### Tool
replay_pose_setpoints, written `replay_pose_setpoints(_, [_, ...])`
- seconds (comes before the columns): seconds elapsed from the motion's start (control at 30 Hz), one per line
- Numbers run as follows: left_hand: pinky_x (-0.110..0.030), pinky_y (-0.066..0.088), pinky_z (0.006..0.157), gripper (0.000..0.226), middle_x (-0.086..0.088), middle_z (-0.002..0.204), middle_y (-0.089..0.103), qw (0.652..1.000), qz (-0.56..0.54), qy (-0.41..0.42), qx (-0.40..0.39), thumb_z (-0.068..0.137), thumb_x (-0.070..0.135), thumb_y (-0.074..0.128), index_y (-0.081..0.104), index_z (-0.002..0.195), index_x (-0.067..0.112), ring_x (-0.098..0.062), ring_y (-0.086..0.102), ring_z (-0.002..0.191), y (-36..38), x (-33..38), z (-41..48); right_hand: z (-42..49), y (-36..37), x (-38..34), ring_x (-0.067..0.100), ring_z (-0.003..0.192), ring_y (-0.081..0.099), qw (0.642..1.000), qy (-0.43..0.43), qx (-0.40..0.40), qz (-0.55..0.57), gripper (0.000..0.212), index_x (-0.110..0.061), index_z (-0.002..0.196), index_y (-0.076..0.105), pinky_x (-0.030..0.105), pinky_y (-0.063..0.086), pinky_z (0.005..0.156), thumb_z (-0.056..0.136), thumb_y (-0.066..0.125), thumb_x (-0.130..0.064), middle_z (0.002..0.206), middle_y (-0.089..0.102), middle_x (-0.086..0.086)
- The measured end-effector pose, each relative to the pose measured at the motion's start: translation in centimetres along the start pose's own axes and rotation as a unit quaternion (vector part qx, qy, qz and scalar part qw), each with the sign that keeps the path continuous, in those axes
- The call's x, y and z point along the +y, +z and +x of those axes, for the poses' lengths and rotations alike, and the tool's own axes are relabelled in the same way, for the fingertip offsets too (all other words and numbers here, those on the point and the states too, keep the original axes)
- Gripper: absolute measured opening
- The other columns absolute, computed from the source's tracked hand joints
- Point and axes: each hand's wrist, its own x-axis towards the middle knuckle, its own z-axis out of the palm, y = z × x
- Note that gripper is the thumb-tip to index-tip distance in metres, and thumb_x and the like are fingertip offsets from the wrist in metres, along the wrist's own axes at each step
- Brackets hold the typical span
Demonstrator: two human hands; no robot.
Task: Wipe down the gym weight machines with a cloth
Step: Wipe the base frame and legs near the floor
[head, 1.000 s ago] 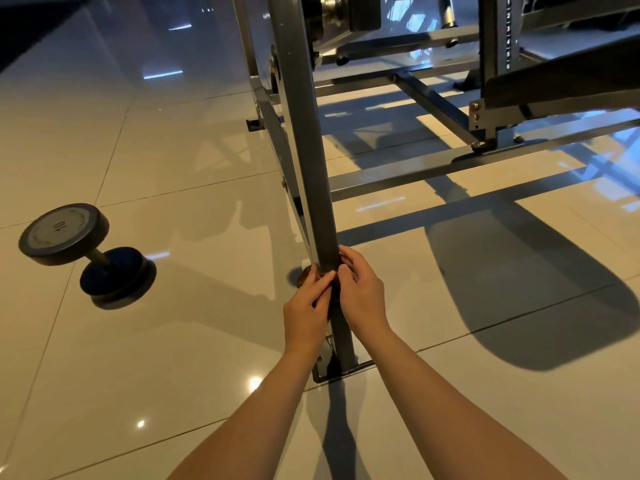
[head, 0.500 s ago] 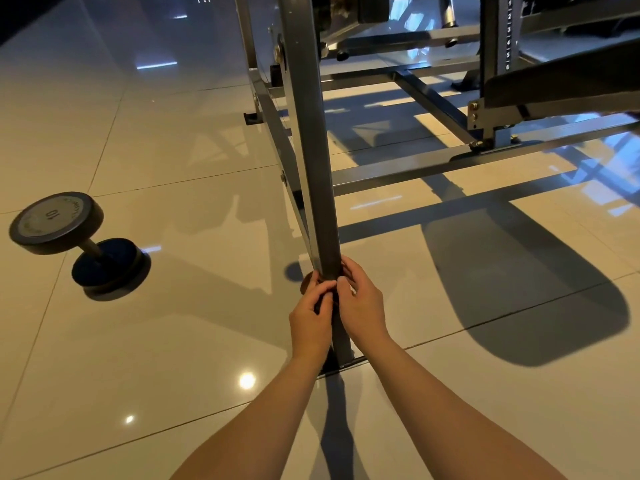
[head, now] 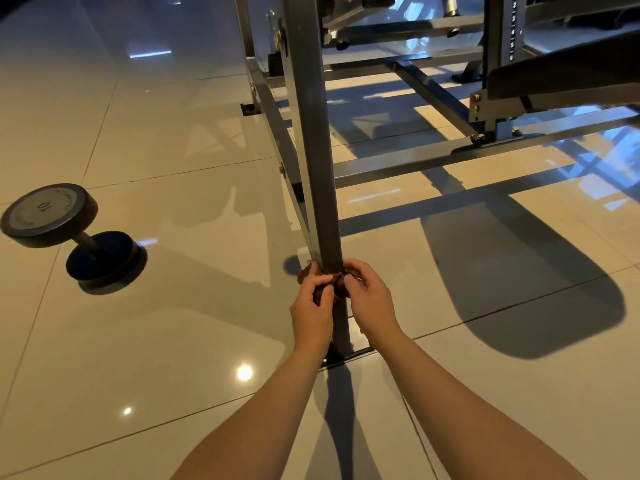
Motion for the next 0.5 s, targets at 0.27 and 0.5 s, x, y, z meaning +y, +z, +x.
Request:
replay_pose_setpoints(0.27, [-0.009, 0.051, 0.077, 0.019, 0.016, 0.129, 0.062, 0.994, -0.002, -0.104, -0.021, 0.099, 0.009, 0.061, 0.07, 0.099, 0.025, -0.002, 0.064, 0.1, 0.0, -2.6, -2.0, -0.9, -0.1, 2.7, 0.011, 0.109, 0.065, 0.999, 0.044, 0.001, -0.027, 0.027, -0.032, 0.128, 0.062, 0.019, 0.059, 0.082, 0.105, 0.05, -0.023, 0.12, 0.066, -0.012])
replay_pose_setpoints(0.5, [-0.022, 0.055, 0.088, 0.014, 0.02, 0.144, 0.051, 0.998, -0.014, -0.062, -0.008, 0.098, 0.01, 0.059, 0.06, 0.098, 0.023, -0.001, 0.062, 0.11, -0.1, -0.9, 0.7, -1.2, 0.3, 2.8, 0.002, 0.101, 0.063, 0.999, 0.025, 0.015, -0.034, 0.023, -0.028, 0.125, 0.06, 0.004, 0.049, 0.073, 0.106, 0.05, -0.02, 0.112, 0.065, -0.015])
